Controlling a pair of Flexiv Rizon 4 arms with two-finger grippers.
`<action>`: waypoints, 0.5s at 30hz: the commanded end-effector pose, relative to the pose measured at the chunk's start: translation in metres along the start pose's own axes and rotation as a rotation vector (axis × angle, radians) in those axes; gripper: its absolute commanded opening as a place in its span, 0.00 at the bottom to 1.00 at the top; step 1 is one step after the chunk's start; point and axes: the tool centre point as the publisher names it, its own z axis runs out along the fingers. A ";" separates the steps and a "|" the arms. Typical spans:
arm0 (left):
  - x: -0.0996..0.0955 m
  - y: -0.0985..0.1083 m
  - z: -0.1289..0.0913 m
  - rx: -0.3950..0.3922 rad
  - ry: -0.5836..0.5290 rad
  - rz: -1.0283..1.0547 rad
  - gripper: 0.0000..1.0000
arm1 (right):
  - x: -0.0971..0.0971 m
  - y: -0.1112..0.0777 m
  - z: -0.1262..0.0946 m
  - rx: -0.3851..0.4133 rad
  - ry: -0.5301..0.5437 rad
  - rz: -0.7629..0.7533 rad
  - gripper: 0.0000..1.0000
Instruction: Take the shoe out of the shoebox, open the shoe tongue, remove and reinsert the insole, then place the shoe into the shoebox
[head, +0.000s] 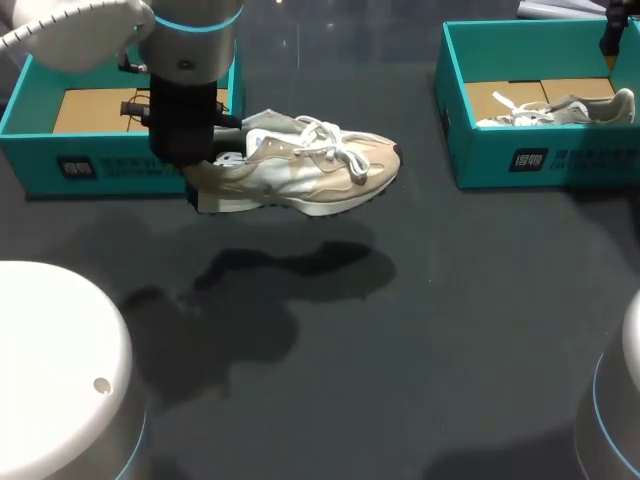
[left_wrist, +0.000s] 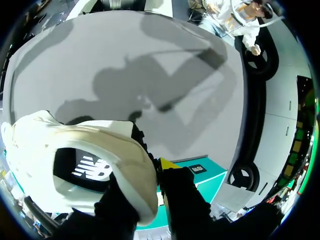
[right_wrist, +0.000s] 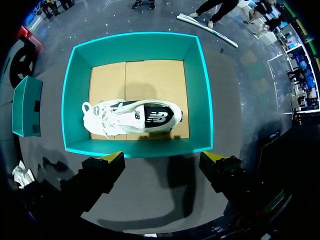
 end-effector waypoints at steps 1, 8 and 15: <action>0.001 0.001 -0.002 0.001 -0.001 0.001 0.00 | 0.000 0.000 0.000 0.000 0.000 0.001 1.00; -0.029 -0.041 0.007 -0.044 0.052 0.046 0.00 | 0.000 0.000 0.000 0.000 0.000 0.001 1.00; -0.052 -0.069 0.018 -0.049 0.027 0.065 0.00 | 0.000 0.000 0.000 0.000 0.000 0.001 1.00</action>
